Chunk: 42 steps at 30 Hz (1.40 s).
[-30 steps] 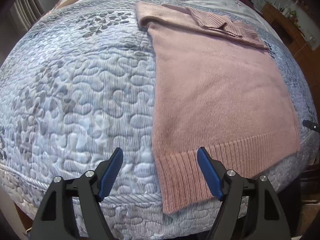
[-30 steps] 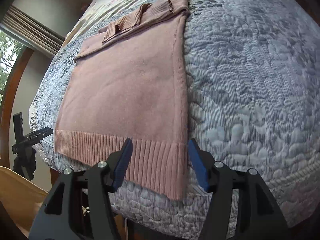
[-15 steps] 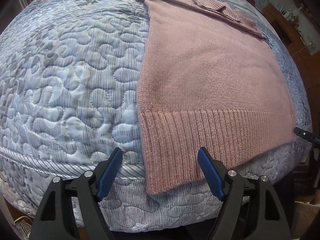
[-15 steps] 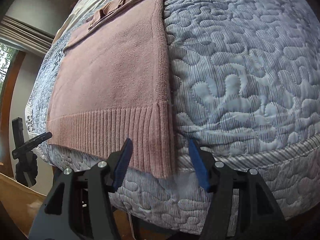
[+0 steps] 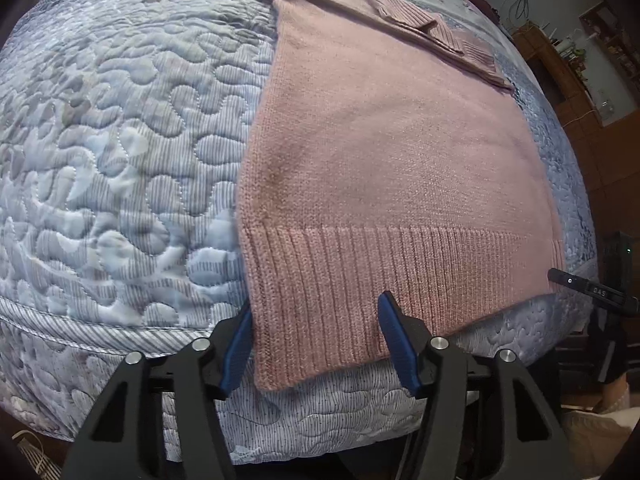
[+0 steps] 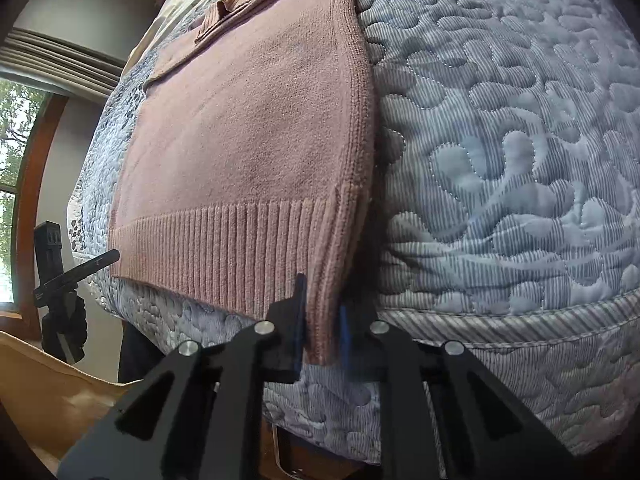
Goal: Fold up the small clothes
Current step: 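Move both tools to the ribbed hem of the sweater, then grasp the ribbed hem with the left tool and lift it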
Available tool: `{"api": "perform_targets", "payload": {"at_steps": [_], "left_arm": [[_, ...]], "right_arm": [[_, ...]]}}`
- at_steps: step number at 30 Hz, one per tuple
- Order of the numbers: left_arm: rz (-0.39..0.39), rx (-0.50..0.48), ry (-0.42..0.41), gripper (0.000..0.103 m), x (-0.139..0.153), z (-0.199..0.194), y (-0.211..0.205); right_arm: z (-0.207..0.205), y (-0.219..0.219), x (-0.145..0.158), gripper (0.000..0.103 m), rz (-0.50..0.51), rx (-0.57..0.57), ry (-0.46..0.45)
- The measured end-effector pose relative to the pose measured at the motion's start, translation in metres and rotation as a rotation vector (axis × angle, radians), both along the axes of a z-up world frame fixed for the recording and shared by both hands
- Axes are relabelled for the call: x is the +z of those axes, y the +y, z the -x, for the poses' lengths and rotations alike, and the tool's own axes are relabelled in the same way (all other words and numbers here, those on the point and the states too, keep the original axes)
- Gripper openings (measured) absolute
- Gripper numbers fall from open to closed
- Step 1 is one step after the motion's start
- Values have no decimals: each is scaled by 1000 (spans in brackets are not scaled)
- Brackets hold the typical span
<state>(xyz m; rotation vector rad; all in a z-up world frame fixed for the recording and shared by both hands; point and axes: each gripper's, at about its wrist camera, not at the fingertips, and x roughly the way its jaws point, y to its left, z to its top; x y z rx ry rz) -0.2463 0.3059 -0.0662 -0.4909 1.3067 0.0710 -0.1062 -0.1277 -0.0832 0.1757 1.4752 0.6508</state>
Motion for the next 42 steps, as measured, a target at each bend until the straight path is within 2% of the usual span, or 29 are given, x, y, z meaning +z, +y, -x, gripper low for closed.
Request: {"api": "perform_targets", "payload": {"at_steps": [1,2,4,6,9,12,16,19,22,26,31,34,37,40,42], "left_arm": [[5,6,-3,35,0,0,2],[24,17,-8,30,0,1,4],[79,45,-18,13,1,3,13],[126,69,-36,12,6,3,19],[169,72,-99,11,22,0,22],[171,61,-157,11,41,-11,22],[147,57,-228,11,61,-33,29],[148,88,-262,11,65,-52,44],[143,125,-272,11,59,-69,64],[209,196,-275,11,41,-88,92],[176,194,-242,11,19,-121,102],[194,205,-217,12,5,-136,109],[232,226,-185,16,-7,-146,118],[328,278,-163,20,-15,-149,131],[366,304,-169,24,-12,-146,137]], "right_arm": [[-1,-2,0,11,-19,-9,11],[-2,-4,1,10,-38,-19,24],[-5,-10,3,10,-90,-40,52],[-8,-13,9,10,-154,-58,77],[-16,-16,23,9,-239,-83,94],[-30,-17,38,9,-307,-112,94],[-54,-16,57,9,-346,-138,65],[-78,-14,65,9,-362,-157,49],[-105,-8,65,9,-359,-174,51],[-144,-1,54,9,-351,-191,67],[-183,13,32,9,-314,-204,93],[-200,22,16,9,-291,-206,115],[-211,26,2,10,-268,-212,151],[-218,26,-7,13,-279,-233,194],[-221,19,-5,15,-289,-239,196]]}}
